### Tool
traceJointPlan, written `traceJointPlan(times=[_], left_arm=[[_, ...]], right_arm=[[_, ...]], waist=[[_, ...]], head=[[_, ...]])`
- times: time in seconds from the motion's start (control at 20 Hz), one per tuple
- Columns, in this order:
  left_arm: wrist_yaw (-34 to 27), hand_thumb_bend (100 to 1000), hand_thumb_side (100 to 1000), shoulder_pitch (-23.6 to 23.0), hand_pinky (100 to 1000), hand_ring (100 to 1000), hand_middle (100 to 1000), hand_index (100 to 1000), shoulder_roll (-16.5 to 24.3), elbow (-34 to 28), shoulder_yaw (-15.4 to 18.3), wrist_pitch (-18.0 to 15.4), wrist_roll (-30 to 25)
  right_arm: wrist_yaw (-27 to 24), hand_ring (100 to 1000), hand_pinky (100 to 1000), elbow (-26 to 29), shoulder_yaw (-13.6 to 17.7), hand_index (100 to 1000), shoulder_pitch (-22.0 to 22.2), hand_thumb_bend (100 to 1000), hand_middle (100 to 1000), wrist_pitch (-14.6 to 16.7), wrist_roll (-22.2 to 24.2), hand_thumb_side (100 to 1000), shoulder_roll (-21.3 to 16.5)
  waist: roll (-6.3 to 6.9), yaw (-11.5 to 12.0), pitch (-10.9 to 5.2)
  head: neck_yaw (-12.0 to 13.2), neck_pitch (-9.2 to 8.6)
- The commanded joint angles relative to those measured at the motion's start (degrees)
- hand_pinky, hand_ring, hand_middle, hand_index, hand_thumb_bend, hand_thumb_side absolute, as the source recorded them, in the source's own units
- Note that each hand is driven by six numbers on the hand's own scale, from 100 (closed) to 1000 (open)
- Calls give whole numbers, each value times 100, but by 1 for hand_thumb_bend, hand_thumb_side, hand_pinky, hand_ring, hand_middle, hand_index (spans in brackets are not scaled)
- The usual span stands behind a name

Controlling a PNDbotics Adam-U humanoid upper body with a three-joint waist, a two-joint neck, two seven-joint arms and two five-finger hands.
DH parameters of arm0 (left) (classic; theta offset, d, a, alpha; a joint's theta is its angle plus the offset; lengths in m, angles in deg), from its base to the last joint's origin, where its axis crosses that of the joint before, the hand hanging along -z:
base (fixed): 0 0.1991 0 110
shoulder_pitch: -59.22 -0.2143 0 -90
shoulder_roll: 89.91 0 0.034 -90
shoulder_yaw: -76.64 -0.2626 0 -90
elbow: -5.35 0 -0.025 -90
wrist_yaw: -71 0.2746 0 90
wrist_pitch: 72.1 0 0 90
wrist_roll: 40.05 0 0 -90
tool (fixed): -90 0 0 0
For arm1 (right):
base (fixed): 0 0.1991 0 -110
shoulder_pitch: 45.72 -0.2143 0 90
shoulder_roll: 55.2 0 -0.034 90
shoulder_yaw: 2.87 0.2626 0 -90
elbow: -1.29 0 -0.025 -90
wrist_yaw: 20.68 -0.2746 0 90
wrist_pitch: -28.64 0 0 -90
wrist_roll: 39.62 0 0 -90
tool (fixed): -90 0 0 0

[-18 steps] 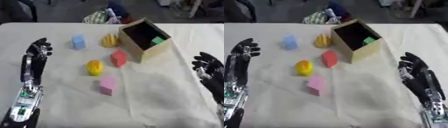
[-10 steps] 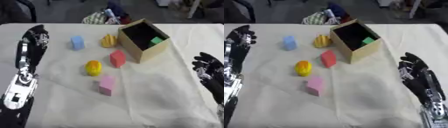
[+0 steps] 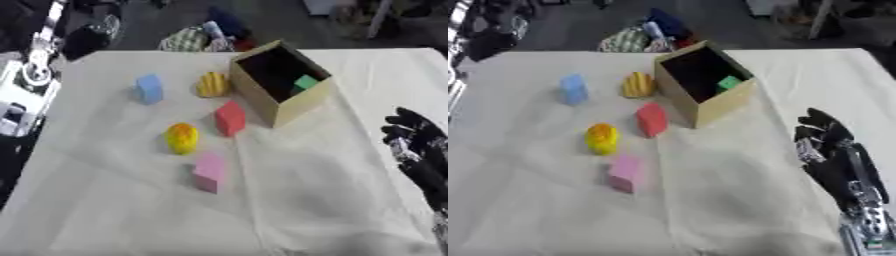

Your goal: Pick up objects on the table and place them in the box.

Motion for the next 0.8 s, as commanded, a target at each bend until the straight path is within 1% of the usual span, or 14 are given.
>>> traceJointPlan(times=[0.05, 0.15, 0.2, 0.25, 0.3, 0.4, 0.5, 0.65, 0.8], left_arm=[[884, 492, 347, 607, 809, 773, 800, 911, 80, 1061, -254, -294, -1064], [1594, 532, 331, 1021, 813, 774, 803, 909, -185, 1733, -294, -522, -1640], [1943, 549, 326, 1187, 816, 775, 804, 909, -320, 2024, -278, -607, -1809], [2273, 580, 325, 1317, 819, 777, 809, 911, -447, 2282, -252, -679, -1918], [2568, 592, 326, 1422, 820, 778, 809, 911, -568, 2510, -219, -722, -1981], [3071, 595, 340, 1565, 816, 772, 802, 907, -783, 2932, -98, -715, -1993], [3408, 600, 342, 1652, 812, 767, 795, 903, -953, 3293, 44, -649, -1894], [3726, 595, 337, 1696, 805, 759, 783, 895, -1116, 3651, 173, -568, -1663], [3881, 589, 326, 1687, 800, 754, 778, 892, -1168, 3815, 229, -508, -1429]], right_arm=[[11, 795, 777, 41, -14, 891, -46, 100, 779, 3, 28, 437, -91], [7, 795, 777, 34, -21, 891, -46, 100, 779, 3, 34, 436, -93], [5, 795, 777, 34, -25, 891, -49, 100, 779, 5, 40, 436, -90], [4, 795, 777, 34, -28, 891, -51, 100, 779, 6, 44, 436, -86], [3, 795, 777, 34, -30, 891, -52, 100, 779, 6, 47, 436, -81], [-3, 795, 777, 29, -37, 891, -49, 100, 779, 5, 55, 435, -76], [-8, 795, 777, 21, -40, 891, -47, 100, 779, 0, 57, 435, -73], [-13, 795, 777, 24, -53, 891, -55, 100, 779, 6, 72, 436, -58], [-16, 795, 777, 22, -47, 891, -53, 100, 779, 3, 69, 436, -61]], waist=[[-8, -17, -161], [-18, -20, -164], [-24, -23, -165], [-28, -29, -165], [-33, -39, -163], [-46, -61, -158], [-54, -74, -155], [-60, -93, -148], [-61, -103, -141]], head=[[-6, -16], [-23, -16], [-30, -16], [-34, -16], [-36, -16], [-43, -16], [-45, -16], [-35, -16], [-33, -16]])
